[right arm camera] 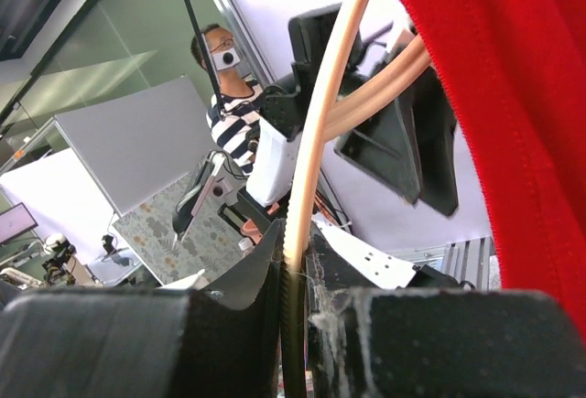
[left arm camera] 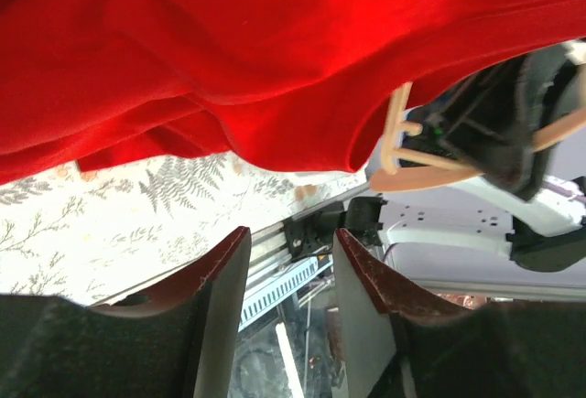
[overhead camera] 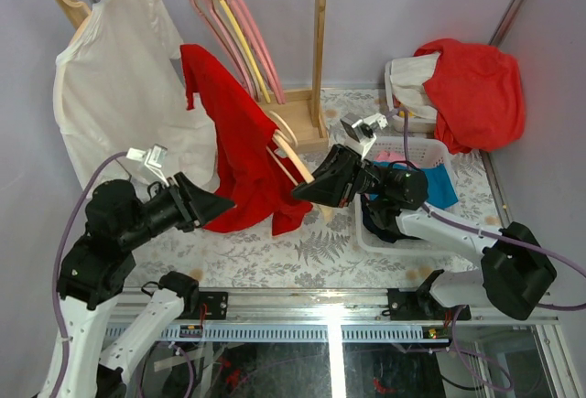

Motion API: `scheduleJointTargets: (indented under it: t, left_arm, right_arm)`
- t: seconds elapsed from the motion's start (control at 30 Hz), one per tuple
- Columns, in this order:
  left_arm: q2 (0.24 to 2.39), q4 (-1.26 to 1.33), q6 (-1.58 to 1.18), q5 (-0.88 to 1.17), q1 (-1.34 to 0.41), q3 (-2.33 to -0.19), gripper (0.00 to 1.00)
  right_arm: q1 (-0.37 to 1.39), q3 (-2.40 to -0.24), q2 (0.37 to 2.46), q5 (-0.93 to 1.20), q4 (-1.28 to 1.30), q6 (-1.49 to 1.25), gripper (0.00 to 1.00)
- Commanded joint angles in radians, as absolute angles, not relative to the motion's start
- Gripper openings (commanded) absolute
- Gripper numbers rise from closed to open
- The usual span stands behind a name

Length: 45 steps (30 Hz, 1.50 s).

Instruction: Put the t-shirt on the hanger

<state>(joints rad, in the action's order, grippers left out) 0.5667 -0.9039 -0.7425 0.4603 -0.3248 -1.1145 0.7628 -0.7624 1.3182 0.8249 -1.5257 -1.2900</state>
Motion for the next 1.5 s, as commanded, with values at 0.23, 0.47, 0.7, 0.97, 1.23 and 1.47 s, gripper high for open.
scheduleJointTargets:
  t: [0.23,0.47,0.7,0.97,1.23,1.47]
  left_arm:
    - [0.653,-0.84,-0.82,0.379,-0.325,-1.355,0.45]
    - [0.748,-0.8,-0.821,0.248,-0.326,-1.483,0.47]
    - [0.789,-0.725,-0.893,0.228,-0.325,-1.499,0.53]
    - [0.808,-0.705,-0.989,0.16,-0.326,-1.478,0.64]
    - [0.845,-0.687,-1.009,0.116,-0.326,-1.443,0.67]
    - [0.871,-0.675,-1.005,0.118,-0.326,-1.417,0.67]
  right_arm:
    - [0.755,-0.66,1.197,0.819,-1.703,-1.226,0.0]
    - [0.755,-0.685,1.242,0.896,-1.706,-1.22,0.0]
    - [0.765,-0.699,1.257,0.922,-1.704,-1.191,0.0]
    - [0.77,-0.715,1.337,0.942,-1.696,-1.151,0.0]
    - [0.811,-0.733,1.355,0.952,-1.582,-1.051,0.0]
    - [0.855,-0.75,1.358,0.954,-1.465,-0.945,0.0]
